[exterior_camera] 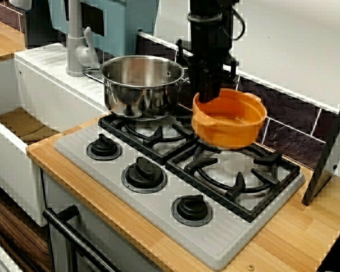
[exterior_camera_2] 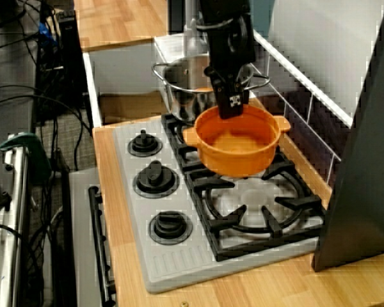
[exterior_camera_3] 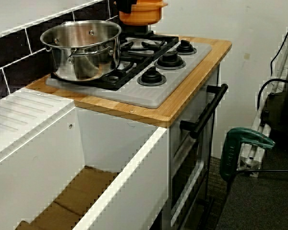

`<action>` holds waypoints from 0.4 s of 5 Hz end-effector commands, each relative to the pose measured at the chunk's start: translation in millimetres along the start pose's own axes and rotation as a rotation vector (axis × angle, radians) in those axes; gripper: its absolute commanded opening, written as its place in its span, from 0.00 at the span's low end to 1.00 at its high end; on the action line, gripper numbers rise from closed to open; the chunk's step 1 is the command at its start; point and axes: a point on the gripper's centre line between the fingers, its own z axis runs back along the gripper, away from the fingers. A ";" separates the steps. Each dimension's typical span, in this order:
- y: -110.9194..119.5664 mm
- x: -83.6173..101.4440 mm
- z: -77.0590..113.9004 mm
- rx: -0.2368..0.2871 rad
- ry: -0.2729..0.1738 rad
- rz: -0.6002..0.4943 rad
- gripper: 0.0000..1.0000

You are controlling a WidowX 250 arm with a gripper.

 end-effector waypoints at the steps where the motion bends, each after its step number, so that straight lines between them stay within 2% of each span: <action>1: -2.1 -1.3 16.4 0.014 -0.099 0.011 0.00; 2: -4.2 -1.0 7.9 0.021 -0.091 0.016 0.00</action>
